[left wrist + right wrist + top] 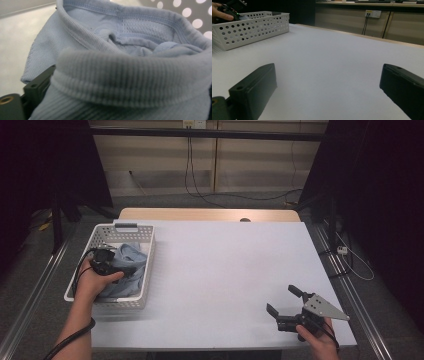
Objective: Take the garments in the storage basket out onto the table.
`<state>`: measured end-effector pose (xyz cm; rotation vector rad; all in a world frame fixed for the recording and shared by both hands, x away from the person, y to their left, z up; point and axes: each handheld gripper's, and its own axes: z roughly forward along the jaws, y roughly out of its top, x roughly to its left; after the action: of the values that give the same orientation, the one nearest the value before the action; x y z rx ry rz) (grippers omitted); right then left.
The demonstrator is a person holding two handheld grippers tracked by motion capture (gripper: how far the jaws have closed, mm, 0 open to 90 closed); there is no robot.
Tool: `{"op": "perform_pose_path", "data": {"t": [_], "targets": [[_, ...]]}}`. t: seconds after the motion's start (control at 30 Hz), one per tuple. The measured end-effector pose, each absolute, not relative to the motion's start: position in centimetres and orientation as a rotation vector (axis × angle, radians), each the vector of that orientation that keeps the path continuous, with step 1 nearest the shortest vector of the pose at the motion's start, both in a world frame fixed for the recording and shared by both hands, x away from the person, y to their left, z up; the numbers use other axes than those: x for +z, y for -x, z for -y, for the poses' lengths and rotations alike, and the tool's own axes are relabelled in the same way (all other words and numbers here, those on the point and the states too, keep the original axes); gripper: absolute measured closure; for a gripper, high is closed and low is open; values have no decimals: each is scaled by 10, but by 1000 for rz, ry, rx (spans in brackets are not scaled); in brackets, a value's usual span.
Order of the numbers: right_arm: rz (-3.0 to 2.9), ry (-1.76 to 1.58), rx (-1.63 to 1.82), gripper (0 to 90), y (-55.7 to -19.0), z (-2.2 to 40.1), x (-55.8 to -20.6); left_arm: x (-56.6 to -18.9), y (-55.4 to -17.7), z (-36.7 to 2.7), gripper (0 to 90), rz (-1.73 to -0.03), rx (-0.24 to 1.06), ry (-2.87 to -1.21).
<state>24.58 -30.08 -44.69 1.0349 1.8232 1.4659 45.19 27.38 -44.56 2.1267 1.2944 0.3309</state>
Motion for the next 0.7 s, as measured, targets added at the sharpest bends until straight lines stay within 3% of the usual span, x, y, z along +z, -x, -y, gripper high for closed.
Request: {"op": "perform_pose_path", "data": {"t": [0.33, 0.37, 0.43, 0.53, 0.7], "targets": [[-1822, -1037, 1469, 9, -246, 301, -447, -444, -448, -270, 227, -1287, 305, -2125], [-1824, -1037, 1467, 9, -246, 301, -447, -443, -448, -269, 286, -1296, 298, -2130], [-1824, -1036, 1467, 9, -246, 301, -447, -443, -448, -268, 311, -1296, 295, -2126], [-1824, -1031, 1467, 9, -245, 301, -446, -440, -448, -267, 439, -1289, 275, -2141], [-1820, -1035, 1467, 9, -245, 302, -446, -436, -449, -261, 565, -1308, 240, -2162]]}}
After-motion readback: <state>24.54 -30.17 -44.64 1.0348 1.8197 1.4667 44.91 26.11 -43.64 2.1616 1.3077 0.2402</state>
